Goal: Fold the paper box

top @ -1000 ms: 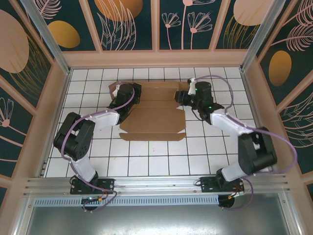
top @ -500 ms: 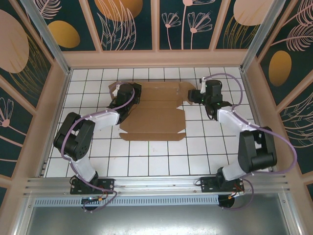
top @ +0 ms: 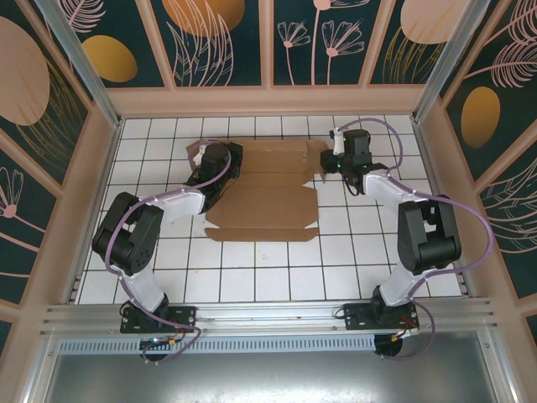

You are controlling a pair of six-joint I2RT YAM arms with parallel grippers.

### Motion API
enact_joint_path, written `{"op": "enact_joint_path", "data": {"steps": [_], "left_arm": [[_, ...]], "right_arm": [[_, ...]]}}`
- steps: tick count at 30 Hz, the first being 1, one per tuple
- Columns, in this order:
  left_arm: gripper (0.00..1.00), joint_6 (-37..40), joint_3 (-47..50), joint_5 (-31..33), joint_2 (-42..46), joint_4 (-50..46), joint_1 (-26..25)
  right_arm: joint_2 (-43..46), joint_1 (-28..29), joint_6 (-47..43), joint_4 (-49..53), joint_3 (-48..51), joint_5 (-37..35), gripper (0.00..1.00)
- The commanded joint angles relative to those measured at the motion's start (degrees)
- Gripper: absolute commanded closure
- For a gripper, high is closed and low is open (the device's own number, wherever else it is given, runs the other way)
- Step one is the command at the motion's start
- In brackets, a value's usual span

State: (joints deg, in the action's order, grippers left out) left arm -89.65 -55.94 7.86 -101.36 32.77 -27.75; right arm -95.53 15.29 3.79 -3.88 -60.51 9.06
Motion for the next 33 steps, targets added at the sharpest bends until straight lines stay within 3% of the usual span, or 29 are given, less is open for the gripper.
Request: {"op": "enact_joint_path", "data": {"steps": [1, 2, 6, 11, 13, 17, 19, 22, 26, 29, 33], "left_arm": [[1.00, 0.44, 0.57, -1.77, -2.22, -8.09, -0.12], [1.00, 0.44, 0.56, -1.88, -2.27, -8.16, -0.11], [1.00, 0.26, 0.57, -1.58, -2.12, -8.25, -0.16], [1.00, 0.12, 0.57, -1.29, -1.62, -8.74, -0.07], [1.00, 0.35, 0.57, -0.96, -1.38, -9.11, -0.11], [1.00, 1.54, 0.53, -1.00, -1.46, -10.46, -0.09], [1.00, 1.84, 0.57, -1.39, -1.81, -10.71, -0.12], [1.00, 2.31, -1.34, -1.88, -2.23, -10.93, -0.17], [1.00, 3.87, -2.06, -1.82, -1.99, -12.00, -0.10], [1.00, 5.19, -2.50, -1.45, -1.47, -13.10, -0.12], [1.00, 5.84, -2.43, -1.61, -1.24, -13.19, -0.11]], "right_arm": [[2.04, 4.51, 7.10, -5.17, 1.07, -0.05, 0.90], [1.75, 6.09, 9.75, -5.26, 0.74, -3.47, 0.94], [-1.12, 10.09, 20.97, -3.22, -2.71, -11.85, 0.95], [-2.53, 10.15, 24.06, 1.01, -4.88, -16.06, 0.93], [-0.54, 8.98, 21.56, -0.88, -2.69, -11.79, 0.83], [7.96, 6.20, 12.89, -5.92, 3.86, 0.92, 0.43], [12.67, 3.64, 10.40, -7.79, 6.29, 7.59, 0.39], [18.81, -1.72, 9.27, -13.73, 10.16, 14.98, 0.39], [21.72, -6.69, 5.21, -19.64, 13.00, 5.54, 0.42], [18.19, -9.66, -0.89, -18.58, 11.46, -0.54, 0.47], [9.13, -11.42, -13.55, -15.25, 8.09, 2.26, 0.52]]}}
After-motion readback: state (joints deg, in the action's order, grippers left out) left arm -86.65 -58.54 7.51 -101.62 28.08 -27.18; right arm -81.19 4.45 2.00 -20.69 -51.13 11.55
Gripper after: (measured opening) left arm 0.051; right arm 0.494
